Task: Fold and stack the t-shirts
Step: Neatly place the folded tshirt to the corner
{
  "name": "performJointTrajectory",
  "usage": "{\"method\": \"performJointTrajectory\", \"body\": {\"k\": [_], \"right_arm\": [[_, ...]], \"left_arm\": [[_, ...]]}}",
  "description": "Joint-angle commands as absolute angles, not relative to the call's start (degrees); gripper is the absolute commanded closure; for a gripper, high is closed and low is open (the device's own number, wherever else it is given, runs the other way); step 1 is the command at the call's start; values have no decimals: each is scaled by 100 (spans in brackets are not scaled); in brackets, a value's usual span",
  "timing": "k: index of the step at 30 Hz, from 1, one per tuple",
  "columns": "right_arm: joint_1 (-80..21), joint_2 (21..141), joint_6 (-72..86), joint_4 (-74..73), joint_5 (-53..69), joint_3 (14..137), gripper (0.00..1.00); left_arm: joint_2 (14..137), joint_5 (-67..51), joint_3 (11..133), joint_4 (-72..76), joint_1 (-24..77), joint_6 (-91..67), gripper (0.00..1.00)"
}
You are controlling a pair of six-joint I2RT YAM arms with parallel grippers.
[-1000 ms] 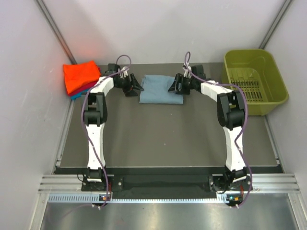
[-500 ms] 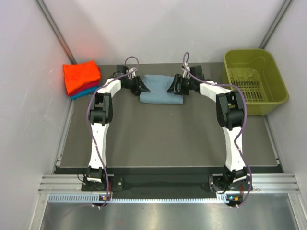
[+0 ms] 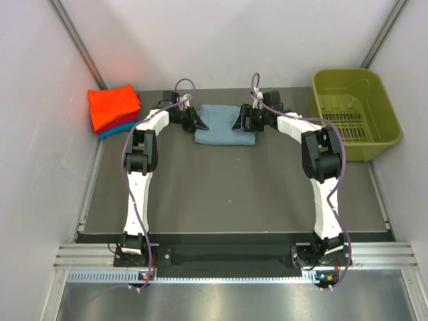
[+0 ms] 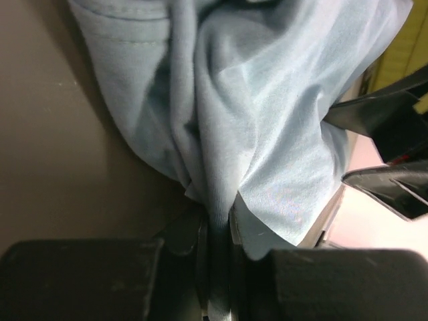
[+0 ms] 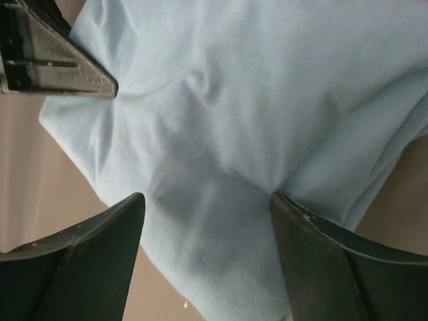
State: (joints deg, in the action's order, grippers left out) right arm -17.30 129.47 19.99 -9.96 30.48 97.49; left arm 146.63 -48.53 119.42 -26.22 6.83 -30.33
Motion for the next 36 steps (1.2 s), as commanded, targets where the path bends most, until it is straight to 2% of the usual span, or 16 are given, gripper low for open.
{"method": "performJointTrajectory", "body": {"k": [1, 8, 17, 28, 36], "right_arm": [[-1881, 12210, 1337, -1326, 2541, 9940, 23], [-1855, 11251, 625, -1582, 1829, 9914, 22], [-1635, 10143, 44, -1793, 1547, 9133, 21], [-1125, 9712, 650, -1433, 2337, 8342, 21], [-1099, 9589, 1169, -800, 2654, 7691, 22]], "left_arm": [[14063, -4431, 12208, -2882, 580, -2514, 100], [13386, -4184, 12541, -3427, 246, -2101, 100], [12692, -3780, 12683, -3981, -202, -1346, 100], [11743, -2287, 12674, -4693, -527, -115, 100], [11672, -1284, 12928, -4676, -606, 632, 100]]}}
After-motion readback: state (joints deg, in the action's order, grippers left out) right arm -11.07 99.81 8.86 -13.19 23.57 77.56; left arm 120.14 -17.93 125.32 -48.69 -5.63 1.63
